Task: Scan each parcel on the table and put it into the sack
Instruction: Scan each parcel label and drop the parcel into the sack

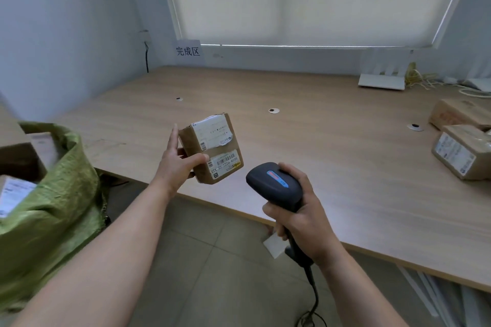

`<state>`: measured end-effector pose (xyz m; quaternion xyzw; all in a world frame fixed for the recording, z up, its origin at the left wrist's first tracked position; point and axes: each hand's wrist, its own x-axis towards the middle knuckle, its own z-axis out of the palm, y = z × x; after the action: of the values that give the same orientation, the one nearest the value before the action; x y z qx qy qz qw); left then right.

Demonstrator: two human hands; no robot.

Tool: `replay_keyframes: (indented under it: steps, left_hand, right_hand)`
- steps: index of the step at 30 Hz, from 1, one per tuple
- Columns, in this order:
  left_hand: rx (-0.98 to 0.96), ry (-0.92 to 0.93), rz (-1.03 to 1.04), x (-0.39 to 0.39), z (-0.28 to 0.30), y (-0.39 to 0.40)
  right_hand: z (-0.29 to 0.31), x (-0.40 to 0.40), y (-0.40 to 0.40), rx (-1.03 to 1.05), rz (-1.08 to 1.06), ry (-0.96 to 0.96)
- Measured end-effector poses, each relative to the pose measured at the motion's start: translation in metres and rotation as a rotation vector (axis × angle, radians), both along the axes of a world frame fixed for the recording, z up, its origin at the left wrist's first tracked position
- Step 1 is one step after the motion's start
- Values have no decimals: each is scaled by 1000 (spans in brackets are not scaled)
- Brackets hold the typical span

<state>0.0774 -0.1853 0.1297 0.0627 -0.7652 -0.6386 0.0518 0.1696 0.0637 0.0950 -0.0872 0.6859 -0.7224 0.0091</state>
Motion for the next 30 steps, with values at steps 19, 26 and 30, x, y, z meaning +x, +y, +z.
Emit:
replay_keyframes:
  steps: [19, 26, 30]
  left_hand:
    - [27, -5, 129, -26, -3, -139]
    - [19, -11, 103, -44, -6, -157]
    - [28, 4, 108, -52, -9, -168]
  right_hand:
    - [10, -46, -134, 39, 149, 25]
    - [12, -62, -153, 48, 132, 34]
    - [18, -72, -163, 64, 117, 64]
